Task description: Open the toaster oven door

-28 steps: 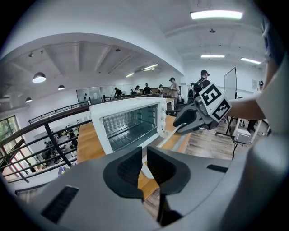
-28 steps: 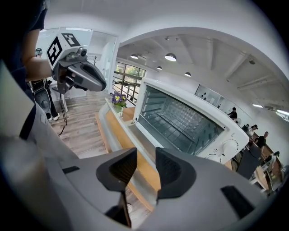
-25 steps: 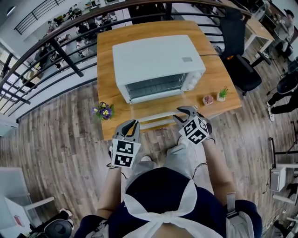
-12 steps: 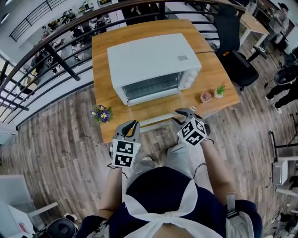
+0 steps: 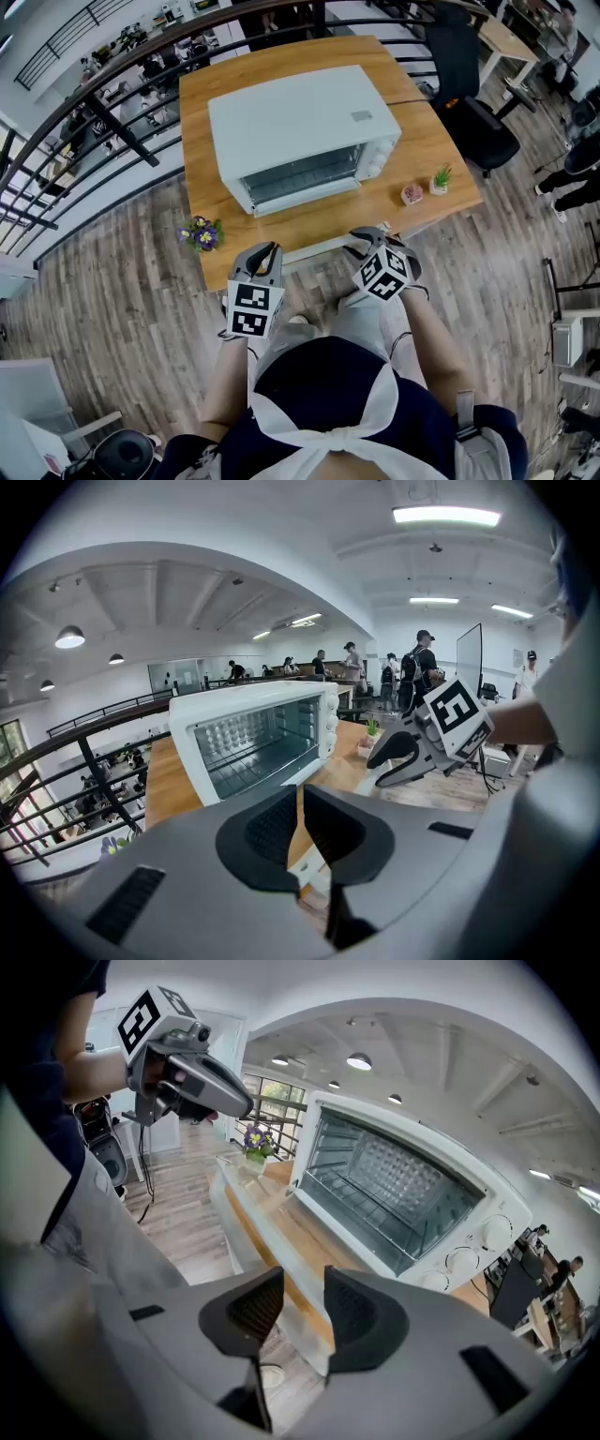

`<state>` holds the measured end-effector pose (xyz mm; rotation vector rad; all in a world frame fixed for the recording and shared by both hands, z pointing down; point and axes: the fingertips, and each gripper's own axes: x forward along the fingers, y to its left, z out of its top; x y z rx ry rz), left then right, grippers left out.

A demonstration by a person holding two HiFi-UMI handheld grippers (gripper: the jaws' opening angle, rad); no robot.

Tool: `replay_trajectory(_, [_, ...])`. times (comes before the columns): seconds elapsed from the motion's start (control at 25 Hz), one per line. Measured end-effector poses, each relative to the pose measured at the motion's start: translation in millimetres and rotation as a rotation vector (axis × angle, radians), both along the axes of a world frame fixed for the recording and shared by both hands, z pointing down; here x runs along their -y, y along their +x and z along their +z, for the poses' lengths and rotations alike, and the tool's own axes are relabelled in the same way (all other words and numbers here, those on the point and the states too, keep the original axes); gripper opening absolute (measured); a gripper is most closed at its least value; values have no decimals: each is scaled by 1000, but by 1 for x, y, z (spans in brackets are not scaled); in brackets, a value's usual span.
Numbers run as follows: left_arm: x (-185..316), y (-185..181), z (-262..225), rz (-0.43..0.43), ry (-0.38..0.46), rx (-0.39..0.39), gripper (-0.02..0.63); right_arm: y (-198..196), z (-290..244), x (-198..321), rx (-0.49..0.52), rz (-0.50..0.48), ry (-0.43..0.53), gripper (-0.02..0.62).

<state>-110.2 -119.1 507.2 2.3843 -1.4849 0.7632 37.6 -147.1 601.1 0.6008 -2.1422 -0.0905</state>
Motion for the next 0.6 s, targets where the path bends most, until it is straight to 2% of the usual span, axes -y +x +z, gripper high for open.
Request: replay_trajectory(0.6, [2, -1, 7, 2, -21, 11, 38, 4, 28, -12, -82, -29, -30, 141])
